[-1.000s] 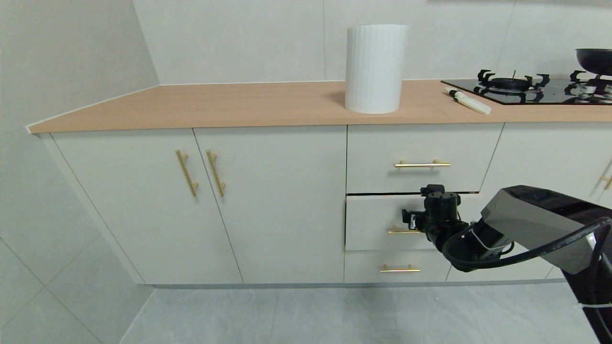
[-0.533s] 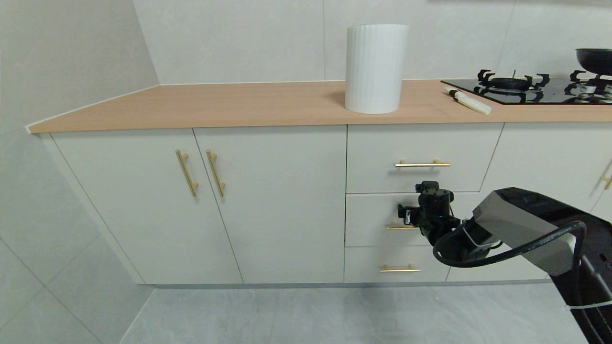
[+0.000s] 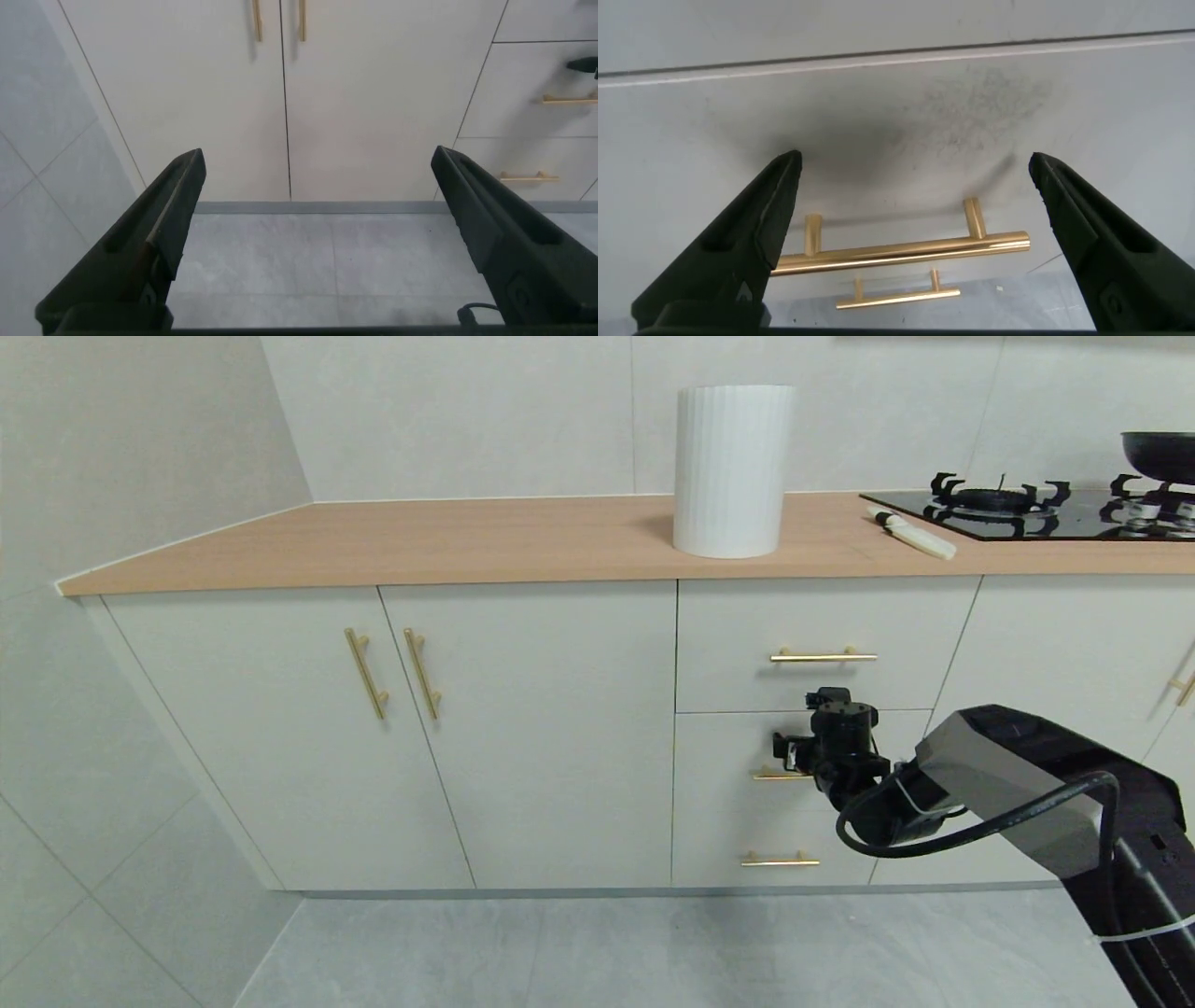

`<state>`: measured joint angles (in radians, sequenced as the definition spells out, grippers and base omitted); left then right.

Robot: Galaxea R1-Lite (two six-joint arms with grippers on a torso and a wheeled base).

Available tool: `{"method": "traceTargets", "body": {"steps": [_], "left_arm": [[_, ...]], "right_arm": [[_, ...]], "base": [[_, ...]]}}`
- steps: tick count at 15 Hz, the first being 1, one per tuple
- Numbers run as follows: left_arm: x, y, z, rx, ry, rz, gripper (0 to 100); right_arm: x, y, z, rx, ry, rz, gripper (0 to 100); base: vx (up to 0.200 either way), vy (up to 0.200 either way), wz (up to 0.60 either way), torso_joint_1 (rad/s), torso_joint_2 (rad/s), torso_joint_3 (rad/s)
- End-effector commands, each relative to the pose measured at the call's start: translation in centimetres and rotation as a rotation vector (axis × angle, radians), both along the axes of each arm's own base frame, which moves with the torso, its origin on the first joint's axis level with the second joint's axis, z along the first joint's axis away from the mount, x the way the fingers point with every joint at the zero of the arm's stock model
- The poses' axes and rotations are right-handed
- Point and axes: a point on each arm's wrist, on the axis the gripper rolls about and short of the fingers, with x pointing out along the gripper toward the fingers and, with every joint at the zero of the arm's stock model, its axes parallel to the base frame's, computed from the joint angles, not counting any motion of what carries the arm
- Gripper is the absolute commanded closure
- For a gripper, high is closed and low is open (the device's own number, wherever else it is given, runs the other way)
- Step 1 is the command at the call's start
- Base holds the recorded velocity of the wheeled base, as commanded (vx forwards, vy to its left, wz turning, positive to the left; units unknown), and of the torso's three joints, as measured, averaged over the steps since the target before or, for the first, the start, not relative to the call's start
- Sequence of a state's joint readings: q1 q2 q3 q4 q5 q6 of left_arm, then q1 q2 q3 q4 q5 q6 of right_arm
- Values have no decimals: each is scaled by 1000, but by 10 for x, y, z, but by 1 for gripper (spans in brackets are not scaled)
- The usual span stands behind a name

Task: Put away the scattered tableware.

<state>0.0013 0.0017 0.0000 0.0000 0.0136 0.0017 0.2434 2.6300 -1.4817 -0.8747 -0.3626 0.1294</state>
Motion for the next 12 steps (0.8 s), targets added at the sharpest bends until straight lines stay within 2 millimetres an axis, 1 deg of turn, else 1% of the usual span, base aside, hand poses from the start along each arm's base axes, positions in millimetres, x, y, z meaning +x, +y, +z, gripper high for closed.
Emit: {"method": "traceTargets", "body": {"steps": [1,2,3,5,6,7,8,9,10,11,12], "left_arm": [[0,0,0,0,0,0,0],[0,0,0,0,0,0,0],[0,0,0,0,0,0,0],[0,0,0,0,0,0,0],[0,0,0,0,0,0,0],[0,0,0,0,0,0,0],[0,0,0,0,0,0,0],[0,0,0,0,0,0,0],[0,0,0,0,0,0,0],[0,0,0,0,0,0,0],[0,0,0,0,0,0,0]], "right_arm": [[-5,-2,2,-5,3,-25,0],[-13,-6,6,-12,21,-37,0],[-24,-9,15,-13,35,-37,0],[-57,-17,35,-11,49,-42,0],[-81,-22,46,-4,30,-43,0],[-92,-25,50,-2,14,-42,0],[-122,-32,70,11,-50,-41,0],[-140,-36,81,17,-77,-41,0],[-178,-41,99,23,-103,-38,0],[-192,-41,105,25,-115,-39,0],[-222,-41,116,23,-150,-75,0]], "base": [[0,0,0,0,0,0],[0,0,0,0,0,0],[0,0,0,0,0,0],[0,0,0,0,0,0],[0,0,0,0,0,0],[0,0,0,0,0,0],[0,0,0,0,0,0],[0,0,0,0,0,0],[0,0,0,0,0,0],[0,0,0,0,0,0],[0,0,0,0,0,0]]}}
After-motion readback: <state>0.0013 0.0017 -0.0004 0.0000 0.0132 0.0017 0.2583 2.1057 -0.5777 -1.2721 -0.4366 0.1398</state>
